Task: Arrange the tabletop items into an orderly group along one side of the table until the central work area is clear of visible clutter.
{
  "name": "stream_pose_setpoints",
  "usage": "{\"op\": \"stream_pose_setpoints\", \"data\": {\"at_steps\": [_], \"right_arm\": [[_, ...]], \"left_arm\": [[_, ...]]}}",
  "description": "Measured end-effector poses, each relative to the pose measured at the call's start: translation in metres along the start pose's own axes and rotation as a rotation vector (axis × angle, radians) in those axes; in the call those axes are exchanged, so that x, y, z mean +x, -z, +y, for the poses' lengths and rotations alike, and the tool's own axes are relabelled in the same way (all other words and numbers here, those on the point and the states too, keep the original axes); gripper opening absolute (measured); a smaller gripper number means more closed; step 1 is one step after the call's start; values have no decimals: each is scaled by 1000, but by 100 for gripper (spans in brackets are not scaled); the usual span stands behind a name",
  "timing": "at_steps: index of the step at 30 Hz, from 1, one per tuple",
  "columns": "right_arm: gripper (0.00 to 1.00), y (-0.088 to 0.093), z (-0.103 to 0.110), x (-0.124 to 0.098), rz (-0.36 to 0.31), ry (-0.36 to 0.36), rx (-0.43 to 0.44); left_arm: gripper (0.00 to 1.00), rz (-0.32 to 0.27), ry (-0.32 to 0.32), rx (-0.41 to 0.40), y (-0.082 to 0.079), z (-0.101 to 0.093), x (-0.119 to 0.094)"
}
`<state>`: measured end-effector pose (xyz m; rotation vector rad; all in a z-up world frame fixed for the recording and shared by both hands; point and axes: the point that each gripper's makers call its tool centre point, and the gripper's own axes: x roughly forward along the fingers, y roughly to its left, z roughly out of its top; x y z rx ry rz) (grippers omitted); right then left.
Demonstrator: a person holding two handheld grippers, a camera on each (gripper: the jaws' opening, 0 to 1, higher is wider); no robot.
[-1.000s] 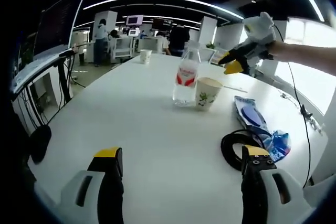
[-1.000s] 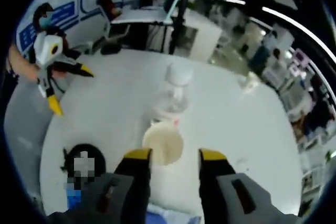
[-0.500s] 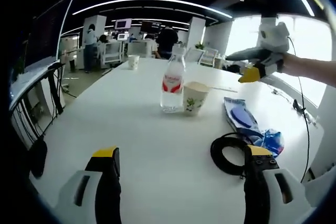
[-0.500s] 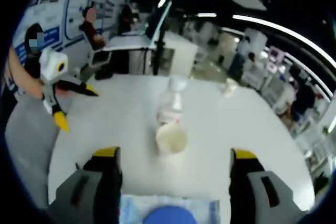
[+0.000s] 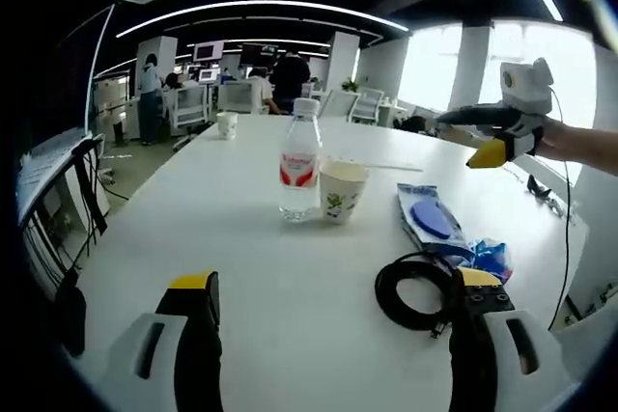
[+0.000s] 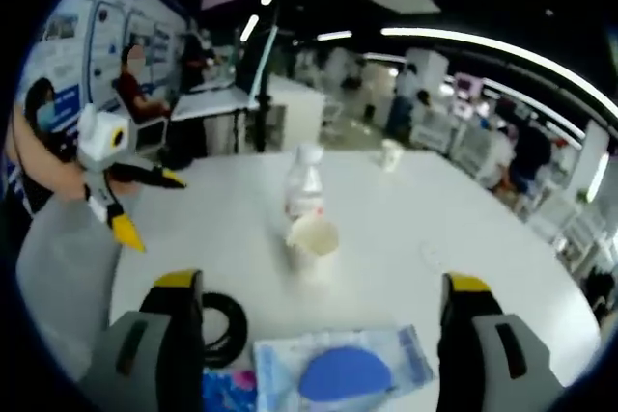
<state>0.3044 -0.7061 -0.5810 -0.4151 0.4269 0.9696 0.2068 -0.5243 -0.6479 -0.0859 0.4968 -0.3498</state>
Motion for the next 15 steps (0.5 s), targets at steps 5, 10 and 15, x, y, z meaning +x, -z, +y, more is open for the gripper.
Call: {"op": "stream_pose_setpoints", "data": {"at_steps": [5,10,15], "right_arm": [[100,8,4,-14,6,24,44],[100,13,5,-25,-21,62,105],[100,15,14,-39,-63,113,177]], "left_arm": [[100,11,6,12,-5,-1,1],[100,-2,15,27,-16,-1,2],[100,-6,26,43,-23,-1,6]]}}
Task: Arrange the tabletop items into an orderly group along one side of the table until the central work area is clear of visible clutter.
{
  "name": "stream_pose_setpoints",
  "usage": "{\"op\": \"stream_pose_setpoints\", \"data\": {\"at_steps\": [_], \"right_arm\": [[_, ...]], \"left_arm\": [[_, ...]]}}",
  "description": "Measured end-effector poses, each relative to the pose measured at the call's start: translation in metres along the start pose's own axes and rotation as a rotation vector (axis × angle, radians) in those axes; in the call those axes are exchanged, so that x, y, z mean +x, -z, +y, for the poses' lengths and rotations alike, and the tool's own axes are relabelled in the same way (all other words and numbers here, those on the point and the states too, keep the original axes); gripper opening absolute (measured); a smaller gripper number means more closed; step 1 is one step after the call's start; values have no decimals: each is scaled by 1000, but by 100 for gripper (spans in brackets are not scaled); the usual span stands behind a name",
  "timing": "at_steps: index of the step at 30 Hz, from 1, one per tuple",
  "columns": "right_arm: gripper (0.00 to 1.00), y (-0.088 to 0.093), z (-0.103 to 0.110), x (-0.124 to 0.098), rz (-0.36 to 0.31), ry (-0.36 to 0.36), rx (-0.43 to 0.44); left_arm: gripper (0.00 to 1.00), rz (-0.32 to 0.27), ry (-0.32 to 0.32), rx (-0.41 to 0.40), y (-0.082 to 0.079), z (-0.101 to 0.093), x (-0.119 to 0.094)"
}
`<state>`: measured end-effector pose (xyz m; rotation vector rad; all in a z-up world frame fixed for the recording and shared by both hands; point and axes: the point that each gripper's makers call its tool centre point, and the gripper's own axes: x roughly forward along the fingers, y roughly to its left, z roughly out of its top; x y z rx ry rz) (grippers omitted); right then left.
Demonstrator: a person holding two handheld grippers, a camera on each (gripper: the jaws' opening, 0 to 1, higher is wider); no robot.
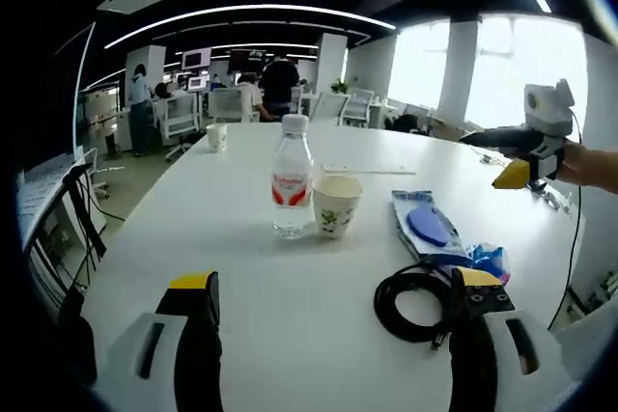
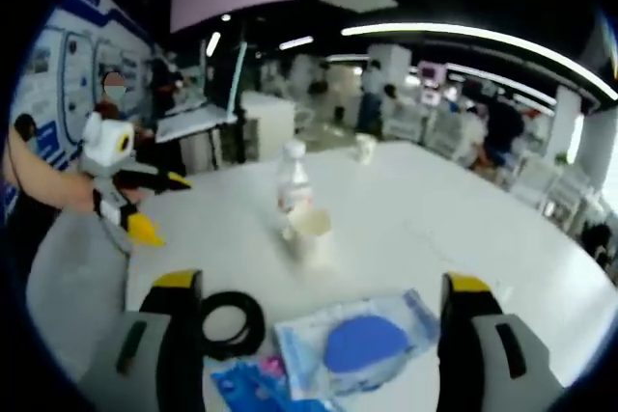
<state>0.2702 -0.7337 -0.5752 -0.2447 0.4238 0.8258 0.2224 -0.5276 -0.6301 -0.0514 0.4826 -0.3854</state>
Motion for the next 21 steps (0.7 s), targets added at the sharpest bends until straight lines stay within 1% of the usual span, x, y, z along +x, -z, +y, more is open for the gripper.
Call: {"op": "stream_pose_setpoints", "data": {"at_steps": [3,6,9,13,16,21], "right_arm": [[100,8,4,-4,8,9,19],[100,15,8,-11,9,14,51],[100,21,12,-17,14,32,63],[100,27,14,-27,-6,70,118],[100,33,15,-30,-18,92,169],[100,40,24,-34,-22,101,196]], "left_arm": [[100,17,16,12,-1,-4,2],[100,18,41,16,-5,-9,4],[100,30,56,28,-4,-10,9],[100,38,71,44,-5,-12,9],[100,45,82,50,-5,-14,10],[100,51,91,56,-7,-19,10]]}}
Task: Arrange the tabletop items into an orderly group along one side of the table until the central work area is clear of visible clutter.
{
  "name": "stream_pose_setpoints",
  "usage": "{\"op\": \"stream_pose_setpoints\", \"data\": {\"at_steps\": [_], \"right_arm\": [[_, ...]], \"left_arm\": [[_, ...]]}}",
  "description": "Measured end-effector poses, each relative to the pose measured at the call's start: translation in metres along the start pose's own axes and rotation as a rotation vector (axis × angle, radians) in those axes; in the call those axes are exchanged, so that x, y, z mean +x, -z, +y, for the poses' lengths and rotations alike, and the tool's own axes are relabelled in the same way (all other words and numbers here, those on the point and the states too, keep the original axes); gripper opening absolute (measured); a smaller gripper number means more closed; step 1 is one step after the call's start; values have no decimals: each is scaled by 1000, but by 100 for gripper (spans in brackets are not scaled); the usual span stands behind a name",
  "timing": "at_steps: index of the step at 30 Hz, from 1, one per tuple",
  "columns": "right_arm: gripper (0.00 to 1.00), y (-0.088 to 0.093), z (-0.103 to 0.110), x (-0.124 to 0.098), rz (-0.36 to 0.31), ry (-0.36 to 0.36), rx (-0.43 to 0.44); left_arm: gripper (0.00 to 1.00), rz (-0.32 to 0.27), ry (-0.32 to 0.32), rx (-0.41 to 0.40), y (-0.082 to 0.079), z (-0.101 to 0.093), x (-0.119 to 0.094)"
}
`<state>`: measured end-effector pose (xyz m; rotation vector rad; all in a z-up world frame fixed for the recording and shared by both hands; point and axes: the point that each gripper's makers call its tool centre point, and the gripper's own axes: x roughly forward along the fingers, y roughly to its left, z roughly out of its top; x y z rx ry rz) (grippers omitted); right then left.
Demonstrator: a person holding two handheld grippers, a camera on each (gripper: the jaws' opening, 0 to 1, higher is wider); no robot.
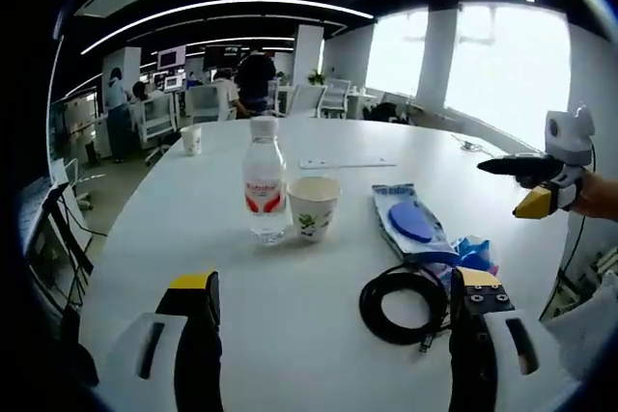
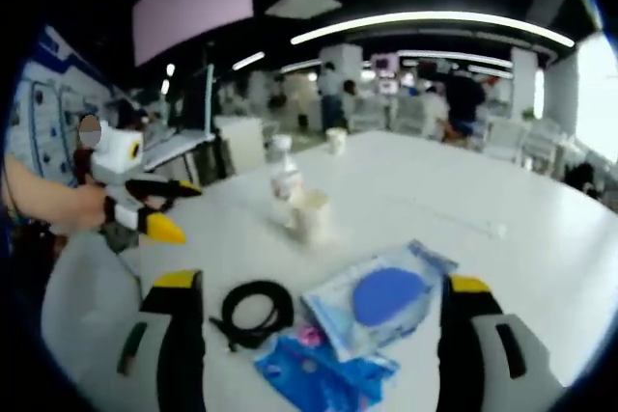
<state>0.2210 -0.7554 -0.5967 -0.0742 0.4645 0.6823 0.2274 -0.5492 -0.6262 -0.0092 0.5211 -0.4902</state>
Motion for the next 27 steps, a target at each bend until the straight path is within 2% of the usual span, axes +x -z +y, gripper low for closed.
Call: {"op": "stream_pose_setpoints", "data": {"at_steps": [9,16,27], "right_arm": [[100,10,-1,-2,22,3,4],[99,10,-4,0,27,-6,-5],[96,18,-16,1,54,-23,-9]], "left_arm": [[99,6,16,3,-2,-6,6],[99,13,20,-1,0,-11,8],[98,42,45,5,5,-28,21]]}}
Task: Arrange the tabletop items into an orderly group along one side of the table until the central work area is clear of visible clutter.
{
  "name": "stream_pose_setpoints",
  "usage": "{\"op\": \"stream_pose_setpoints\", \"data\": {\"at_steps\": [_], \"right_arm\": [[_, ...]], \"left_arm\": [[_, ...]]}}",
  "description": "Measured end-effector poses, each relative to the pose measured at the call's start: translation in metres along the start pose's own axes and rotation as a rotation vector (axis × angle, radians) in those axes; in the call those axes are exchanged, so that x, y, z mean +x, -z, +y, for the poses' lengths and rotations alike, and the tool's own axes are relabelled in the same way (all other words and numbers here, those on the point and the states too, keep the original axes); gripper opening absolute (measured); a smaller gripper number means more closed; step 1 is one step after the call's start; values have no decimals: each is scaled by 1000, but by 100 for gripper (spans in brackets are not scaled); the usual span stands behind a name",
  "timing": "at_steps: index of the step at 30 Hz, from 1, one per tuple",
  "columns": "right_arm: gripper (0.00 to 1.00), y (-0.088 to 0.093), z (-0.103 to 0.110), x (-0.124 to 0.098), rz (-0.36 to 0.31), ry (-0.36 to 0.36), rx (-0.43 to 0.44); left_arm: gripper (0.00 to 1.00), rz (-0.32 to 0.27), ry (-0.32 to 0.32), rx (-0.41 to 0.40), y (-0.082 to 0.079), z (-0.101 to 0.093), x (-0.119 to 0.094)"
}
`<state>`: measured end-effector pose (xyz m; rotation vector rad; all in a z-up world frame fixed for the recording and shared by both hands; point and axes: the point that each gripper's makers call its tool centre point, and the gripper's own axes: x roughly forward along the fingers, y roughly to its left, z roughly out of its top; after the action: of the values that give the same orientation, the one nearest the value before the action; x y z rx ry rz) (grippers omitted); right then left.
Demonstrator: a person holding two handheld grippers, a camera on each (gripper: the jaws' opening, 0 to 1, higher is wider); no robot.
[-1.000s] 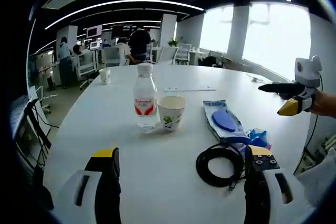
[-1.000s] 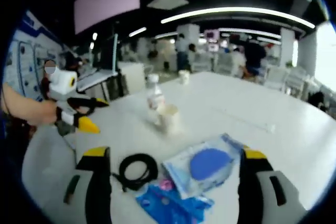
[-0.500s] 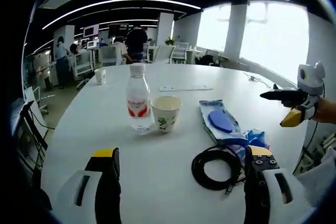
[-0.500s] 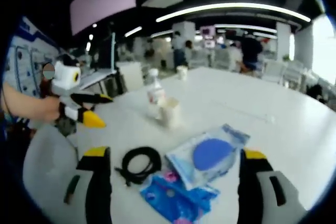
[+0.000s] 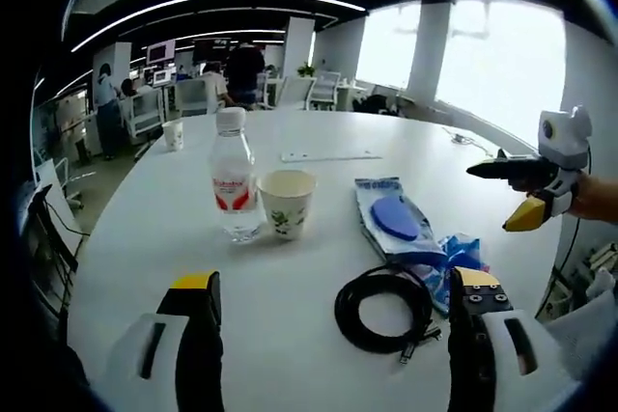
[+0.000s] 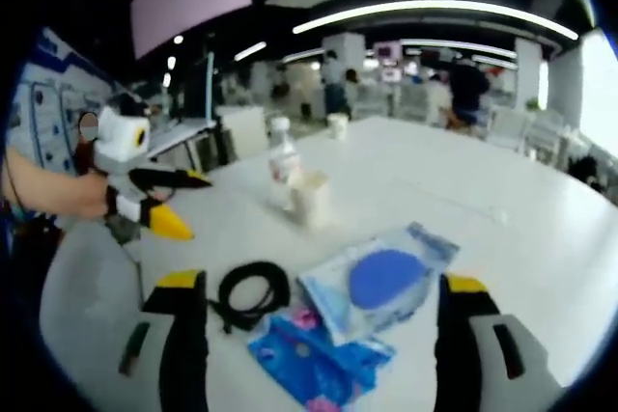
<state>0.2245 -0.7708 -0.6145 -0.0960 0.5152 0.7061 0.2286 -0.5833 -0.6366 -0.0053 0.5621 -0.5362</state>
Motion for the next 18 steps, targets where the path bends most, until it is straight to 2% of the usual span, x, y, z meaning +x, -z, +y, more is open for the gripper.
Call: {"op": "stream_pose_setpoints", "data": {"at_steps": [4,12,18], "right_arm": [[95,2,-4,0,4,0,2],[93,10,-12,-2,18,-7,9],[92,15,-21,-3,23,-10,16]], "left_arm": [[98,11,9,-15,-1,-3,8],[97,40,43,-19,3,-27,26],[96,58,51,-52,6,-35,38]]}}
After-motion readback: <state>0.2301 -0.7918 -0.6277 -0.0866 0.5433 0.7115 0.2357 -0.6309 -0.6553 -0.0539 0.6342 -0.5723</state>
